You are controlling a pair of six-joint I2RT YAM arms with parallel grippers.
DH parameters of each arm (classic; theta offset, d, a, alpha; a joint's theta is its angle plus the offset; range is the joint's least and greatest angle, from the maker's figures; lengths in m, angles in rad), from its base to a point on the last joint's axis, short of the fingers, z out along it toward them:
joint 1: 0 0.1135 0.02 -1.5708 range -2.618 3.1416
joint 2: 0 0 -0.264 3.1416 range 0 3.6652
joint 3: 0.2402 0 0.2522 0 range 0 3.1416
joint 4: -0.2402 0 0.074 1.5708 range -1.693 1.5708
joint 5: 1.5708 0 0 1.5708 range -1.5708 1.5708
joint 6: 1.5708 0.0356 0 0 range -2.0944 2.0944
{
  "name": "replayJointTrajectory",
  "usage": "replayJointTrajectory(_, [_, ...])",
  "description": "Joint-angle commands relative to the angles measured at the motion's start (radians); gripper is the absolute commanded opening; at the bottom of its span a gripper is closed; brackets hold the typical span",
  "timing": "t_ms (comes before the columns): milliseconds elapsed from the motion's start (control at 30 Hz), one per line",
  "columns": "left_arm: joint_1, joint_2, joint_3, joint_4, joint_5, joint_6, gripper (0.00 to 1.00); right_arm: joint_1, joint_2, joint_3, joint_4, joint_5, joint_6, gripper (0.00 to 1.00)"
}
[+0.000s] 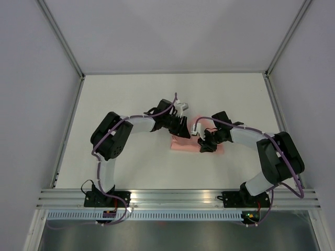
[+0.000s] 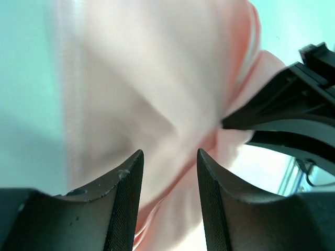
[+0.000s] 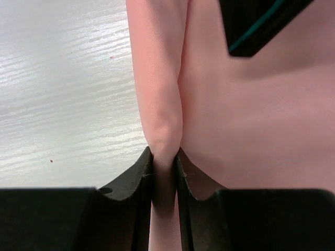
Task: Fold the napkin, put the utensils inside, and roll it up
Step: Roll the napkin at the center of the board.
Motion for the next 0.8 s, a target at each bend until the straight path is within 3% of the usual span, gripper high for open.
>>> replayJointTrajectory(0, [0.028, -0.097, -0.056, 0.113, -0.121, -0.092, 0.51, -0.014, 0.067, 0.003, -0.096, -0.005, -0.063, 0.11])
replayJointTrajectory(233, [0.033, -0.336, -0.342, 0.436, -0.316, -0.108, 0.53, -0.060, 0.214, 0.136, -0.282, -0.089, -0.158, 0.11])
replayJointTrajectory(400, [0.016, -0.460, -0.525, 0.646, -0.372, -0.050, 0.54, -0.104, 0.317, 0.242, -0.403, -0.135, -0.209, 0.10])
replayJointTrajectory(467, [-0.025, -0.512, -0.558, 0.664, -0.427, 0.002, 0.54, -0.112, 0.360, 0.280, -0.451, -0.142, -0.229, 0.11])
replayJointTrajectory(600, [-0.157, -0.565, -0.602, 0.653, -0.552, 0.246, 0.55, -0.113, 0.414, 0.326, -0.491, -0.143, -0.237, 0.10])
replayJointTrajectory(767, [-0.330, -0.522, -0.572, 0.563, -0.710, 0.475, 0.57, -0.116, 0.480, 0.381, -0.534, -0.140, -0.226, 0.11])
